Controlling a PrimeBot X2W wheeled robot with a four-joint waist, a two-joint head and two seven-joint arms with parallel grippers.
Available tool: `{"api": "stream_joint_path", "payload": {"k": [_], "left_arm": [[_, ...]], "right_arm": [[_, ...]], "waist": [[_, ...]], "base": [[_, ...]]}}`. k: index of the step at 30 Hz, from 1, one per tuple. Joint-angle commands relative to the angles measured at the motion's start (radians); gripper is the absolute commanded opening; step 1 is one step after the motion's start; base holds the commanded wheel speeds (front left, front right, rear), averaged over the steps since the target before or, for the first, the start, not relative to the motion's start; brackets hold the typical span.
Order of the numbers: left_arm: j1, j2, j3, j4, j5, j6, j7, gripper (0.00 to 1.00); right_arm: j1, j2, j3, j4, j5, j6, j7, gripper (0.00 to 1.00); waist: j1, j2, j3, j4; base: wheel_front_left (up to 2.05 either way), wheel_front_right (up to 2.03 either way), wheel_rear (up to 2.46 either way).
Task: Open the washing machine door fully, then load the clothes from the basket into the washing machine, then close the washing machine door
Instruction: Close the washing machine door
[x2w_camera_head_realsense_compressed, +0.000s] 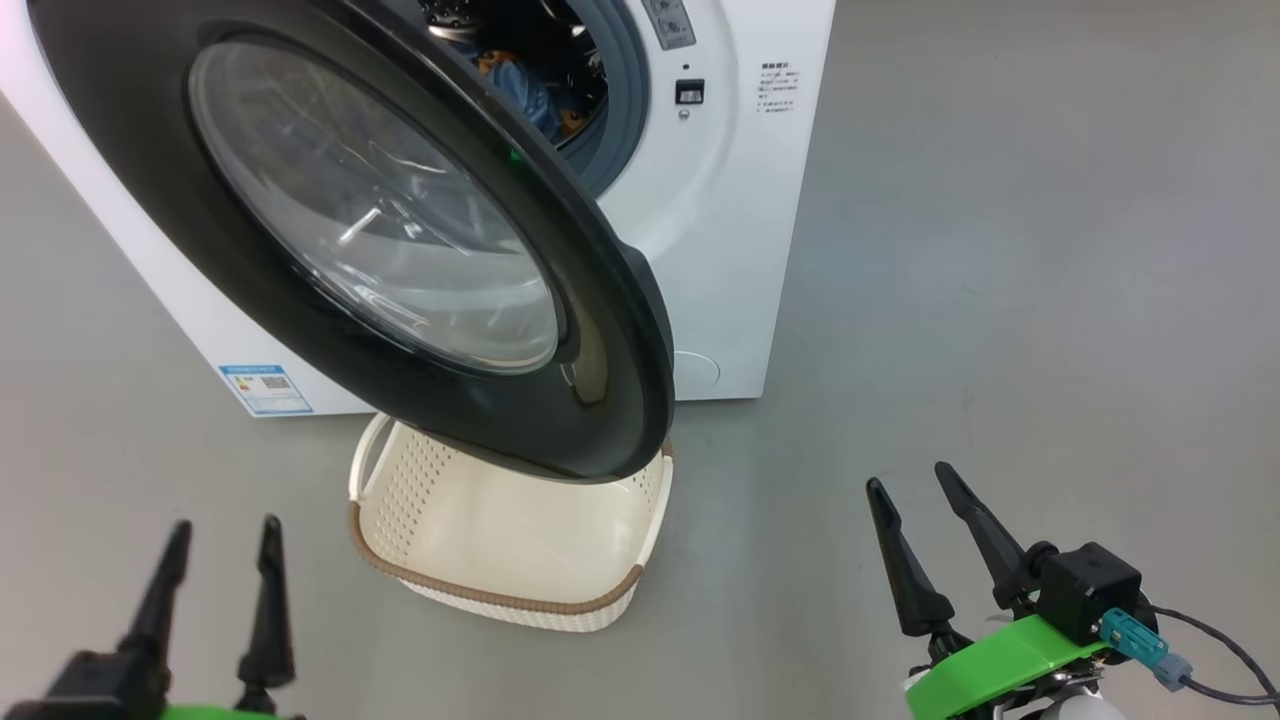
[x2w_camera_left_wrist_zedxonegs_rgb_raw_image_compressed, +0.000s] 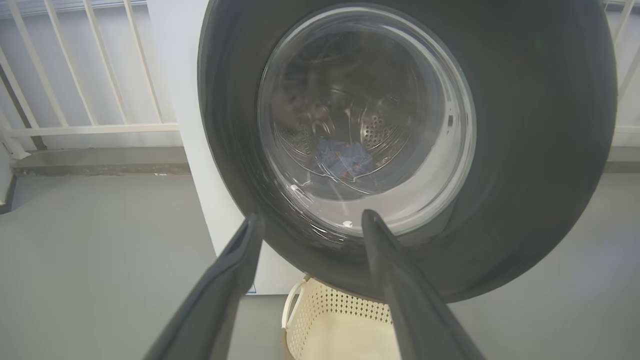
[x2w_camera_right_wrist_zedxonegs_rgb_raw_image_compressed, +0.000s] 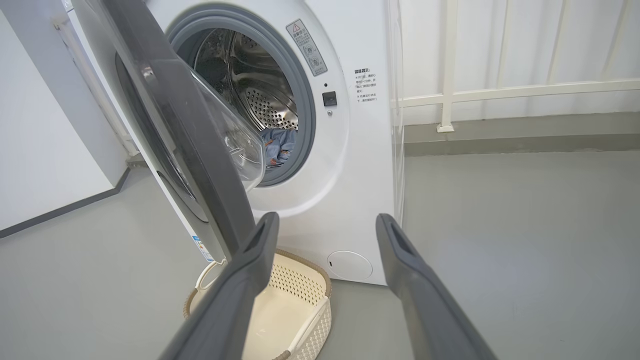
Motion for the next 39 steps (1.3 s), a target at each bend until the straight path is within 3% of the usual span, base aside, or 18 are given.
{"api": "stream_joint_path", "payload": {"k": [1,17,39], "left_arm": [[0.0,0.012,0.023,-0.017,0.022,0.001,-0.006,1.0],[0.028,-0.03,0.069,0.023,0.034,-0.002,-0.006,1.0],[0.029,-0.045,0.086,0.028,0.034,-0.003,-0.006,1.0]], "right_arm": [[0.003,0.004,0.023,-0.031,-0.016,0.006,-0.012,1.0],[0.021,0.004,0.015,-0.034,-0.031,0.006,-0.012,1.0],[0.026,0.004,0.006,-0.03,-0.027,0.006,-0.012,1.0]], "waist": [[0.0,0.0,-0.005,0.001],[0.0,0.0,-0.021,-0.01],[0.0,0.0,-0.027,-0.015]], "base": [[0.0,0.0,0.0],[0.0,0.0,0.0],[0.0,0.0,0.0]]}}
